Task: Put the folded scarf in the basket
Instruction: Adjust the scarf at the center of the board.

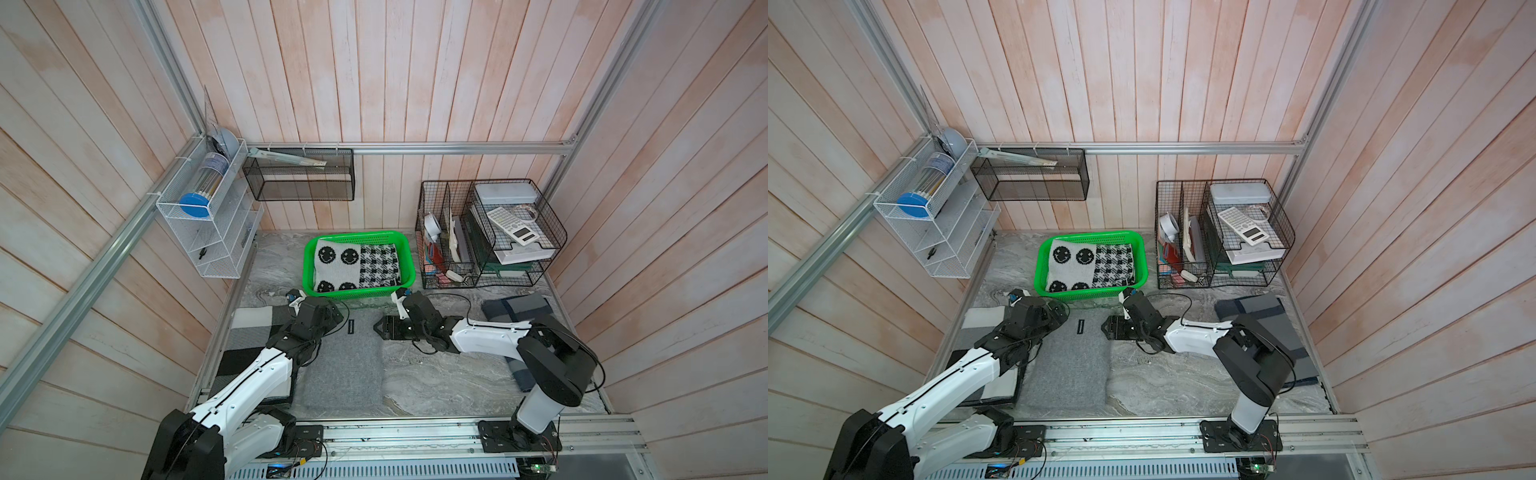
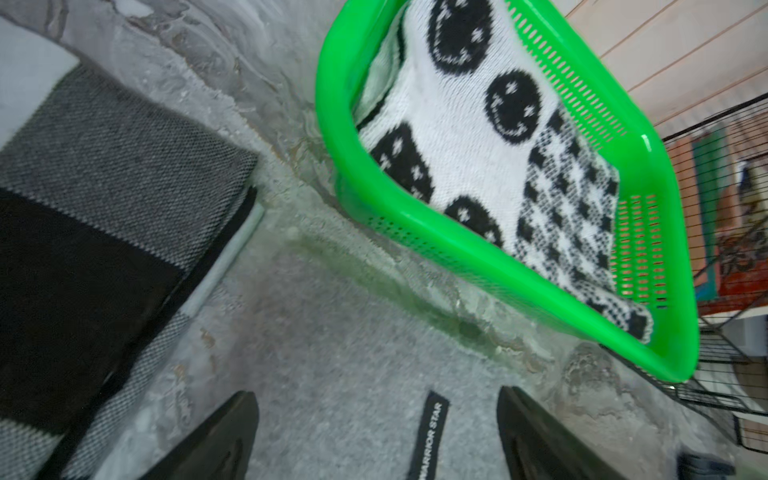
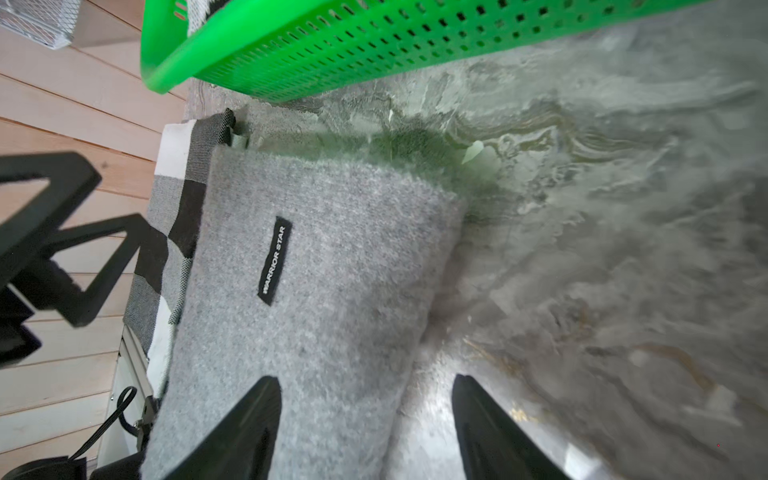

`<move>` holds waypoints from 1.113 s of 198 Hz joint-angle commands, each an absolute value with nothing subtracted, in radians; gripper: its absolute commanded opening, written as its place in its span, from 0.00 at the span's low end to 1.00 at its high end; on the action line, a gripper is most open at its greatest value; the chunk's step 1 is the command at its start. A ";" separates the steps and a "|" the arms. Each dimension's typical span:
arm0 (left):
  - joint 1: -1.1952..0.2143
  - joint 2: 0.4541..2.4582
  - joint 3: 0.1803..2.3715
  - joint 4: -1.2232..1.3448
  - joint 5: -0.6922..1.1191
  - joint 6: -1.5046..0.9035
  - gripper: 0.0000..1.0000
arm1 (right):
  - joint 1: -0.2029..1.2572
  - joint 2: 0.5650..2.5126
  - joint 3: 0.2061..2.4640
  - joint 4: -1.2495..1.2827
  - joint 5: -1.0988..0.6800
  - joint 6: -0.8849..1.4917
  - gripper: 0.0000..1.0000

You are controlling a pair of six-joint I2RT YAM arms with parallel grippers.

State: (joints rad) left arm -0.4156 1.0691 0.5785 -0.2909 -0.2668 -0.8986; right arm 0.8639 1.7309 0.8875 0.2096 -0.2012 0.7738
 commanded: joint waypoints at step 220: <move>-0.732 1.232 0.784 -0.470 -0.353 -0.982 1.00 | 0.675 0.716 0.227 -0.057 0.171 0.993 0.72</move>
